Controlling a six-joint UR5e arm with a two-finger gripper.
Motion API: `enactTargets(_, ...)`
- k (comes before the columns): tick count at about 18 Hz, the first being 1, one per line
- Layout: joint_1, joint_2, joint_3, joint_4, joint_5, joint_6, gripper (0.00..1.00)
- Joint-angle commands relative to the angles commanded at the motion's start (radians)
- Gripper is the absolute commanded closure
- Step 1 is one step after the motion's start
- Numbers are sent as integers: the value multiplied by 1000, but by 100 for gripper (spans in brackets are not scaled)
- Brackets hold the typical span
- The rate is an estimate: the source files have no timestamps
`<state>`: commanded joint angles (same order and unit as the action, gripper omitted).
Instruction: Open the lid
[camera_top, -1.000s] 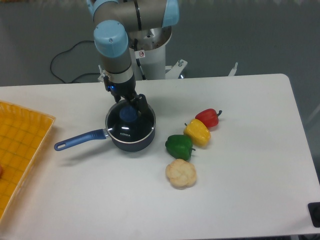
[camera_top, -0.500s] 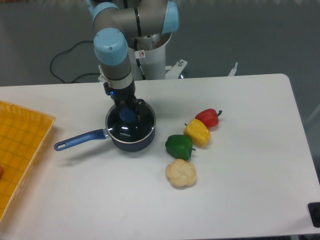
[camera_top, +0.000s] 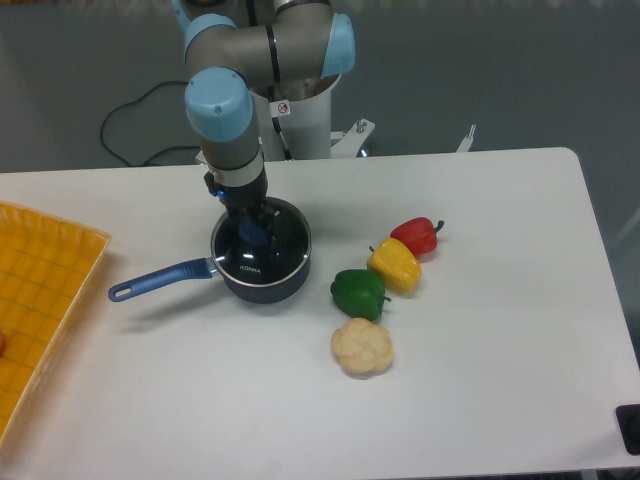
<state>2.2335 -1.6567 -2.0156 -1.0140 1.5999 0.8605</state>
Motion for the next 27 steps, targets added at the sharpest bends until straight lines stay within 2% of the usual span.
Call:
enactTargets(9,2,-5,-11,0,-2,9,8)
enactTargets(11,2,-5,-11,0,-3,9,18)
enactTargets(12,2,-5,-11,0,-3,9,26)
enactTargets(14,3,-5,-11,0,-5,9,32)
enactTargets(23,9,-5,-8,2,-8,9,49)
enactTargets(27,17,-3,9,0,-9,12,49)
